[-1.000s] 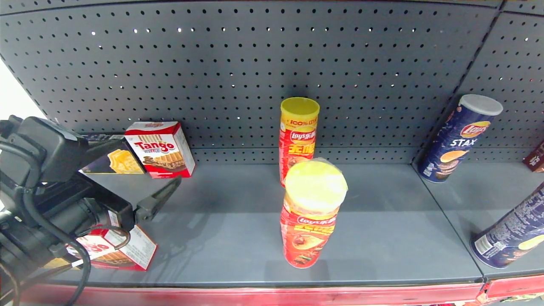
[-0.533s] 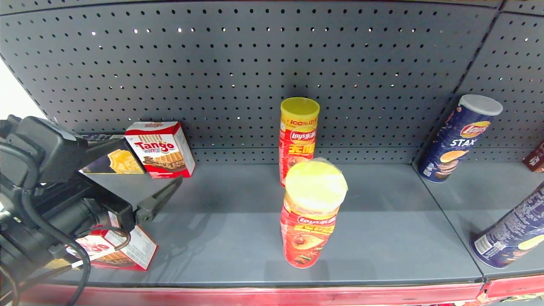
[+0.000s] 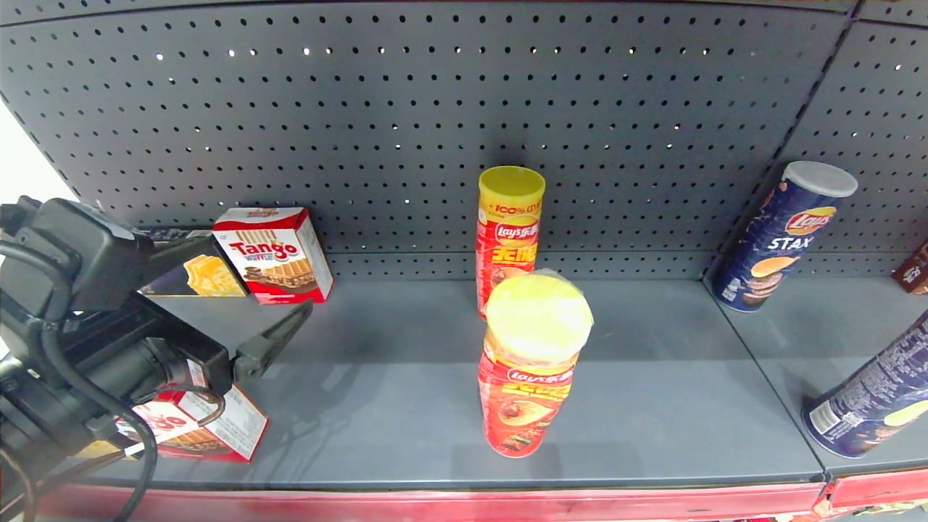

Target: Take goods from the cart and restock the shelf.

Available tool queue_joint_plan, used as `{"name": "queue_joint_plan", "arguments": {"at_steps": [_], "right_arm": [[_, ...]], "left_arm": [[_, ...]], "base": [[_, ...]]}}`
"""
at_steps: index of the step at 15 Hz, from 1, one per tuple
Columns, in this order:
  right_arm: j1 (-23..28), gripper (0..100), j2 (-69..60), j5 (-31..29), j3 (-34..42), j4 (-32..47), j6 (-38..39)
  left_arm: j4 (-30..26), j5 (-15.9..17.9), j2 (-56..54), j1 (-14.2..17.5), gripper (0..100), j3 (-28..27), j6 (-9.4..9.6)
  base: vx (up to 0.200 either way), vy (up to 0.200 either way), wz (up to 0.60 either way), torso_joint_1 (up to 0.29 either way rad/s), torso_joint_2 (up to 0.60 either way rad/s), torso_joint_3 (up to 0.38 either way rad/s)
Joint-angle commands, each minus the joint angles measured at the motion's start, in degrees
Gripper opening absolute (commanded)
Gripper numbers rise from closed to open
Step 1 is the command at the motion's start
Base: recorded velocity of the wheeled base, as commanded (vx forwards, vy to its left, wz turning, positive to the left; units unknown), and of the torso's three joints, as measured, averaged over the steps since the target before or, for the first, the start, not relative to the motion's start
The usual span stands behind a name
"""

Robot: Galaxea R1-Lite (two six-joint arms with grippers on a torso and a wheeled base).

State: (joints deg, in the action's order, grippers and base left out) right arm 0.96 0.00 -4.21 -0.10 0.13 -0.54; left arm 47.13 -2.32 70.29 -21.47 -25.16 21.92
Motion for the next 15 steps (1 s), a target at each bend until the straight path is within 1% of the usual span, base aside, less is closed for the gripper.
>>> {"name": "queue_joint_plan", "arguments": {"at_steps": [1, 2, 5, 6, 8, 9, 10, 11, 12, 13, 14, 15], "right_arm": [[0.0, 100, 0.0, 0.0, 0.1, 0.0, 0.0], [0.0, 100, 0.0, 0.0, 0.1, 0.0, -0.1], [0.0, 100, 0.0, 0.0, 0.1, 0.0, 0.0], [0.0, 100, 0.0, 0.0, 0.1, 0.0, 0.0], [0.0, 100, 0.0, 0.0, 0.1, 0.0, 0.0], [0.0, 100, 0.0, 0.0, 0.1, 0.0, 0.0], [-0.1, 100, 0.0, 0.0, 0.1, 0.0, 0.0], [0.0, 100, 0.0, 0.0, 0.1, 0.0, 0.0], [0.0, 100, 0.0, 0.0, 0.1, 0.0, 0.0], [0.0, 100, 0.0, 0.0, 0.1, 0.0, 0.0], [0.0, 100, 0.0, 0.0, 0.1, 0.0, 0.0], [0.0, 100, 0.0, 0.0, 0.1, 0.0, 0.0]], "left_arm": [[0.0, -0.1, -0.3, 0.3, 100, 0.8, -0.03], [-0.4, -0.1, -2.7, 0.5, 100, 0.9, -0.12], [-5.3, 0.0, -10.7, 0.3, 100, 0.1, -0.39], [-5.5, -0.1, -14.7, -0.2, 100, 0.6, -0.47], [-5.7, 0.0, -20.2, -0.2, 100, 2.6, -0.47], [-6.1, 0.0, -24.4, -0.3, 100, 4.9, -0.47], [-7.6, -0.1, -28.3, -0.4, 100, 6.9, -0.39], [-8.4, -0.1, -29.7, -0.4, 100, 7.6, -0.39], [-14.2, -1.1, -39.3, -0.2, 100, 11.7, -0.82], [-17.7, -2.7, -46.2, 0.3, 100, 14.5, -1.18], [-22.2, -3.9, -52.6, 0.5, 100, 15.1, -1.09], [-30.8, -4.6, -59.7, 0.9, 100, 13.6, -1.18]], "base": [[0.0, 0.0, 0.0, 0.0, 0.0, 0.0], [0.0, 0.0, 0.0, 0.0, 0.0, 0.0], [0.0, 0.0, 0.0, 0.0, 0.0, 0.0], [0.0, 0.0, 0.0, 0.0, 0.0, 0.0], [0.0, 0.0, 0.0, 0.0, 0.0, 0.0], [0.0, 0.0, 0.0, 0.0, 0.0, 0.0], [0.0, 0.0, 0.0, 0.0, 0.0, 0.0], [0.0, 0.0, 0.0, 0.0, 0.0, 0.0], [0.0, 0.0, 0.0, 0.0, 0.0, 0.0], [0.0, 0.0, 0.0, 0.0, 0.0, 0.0], [0.0, 0.0, 0.0, 0.0, 0.0, 0.0], [0.0, 0.0, 0.0, 0.0, 0.0, 0.0]]}}
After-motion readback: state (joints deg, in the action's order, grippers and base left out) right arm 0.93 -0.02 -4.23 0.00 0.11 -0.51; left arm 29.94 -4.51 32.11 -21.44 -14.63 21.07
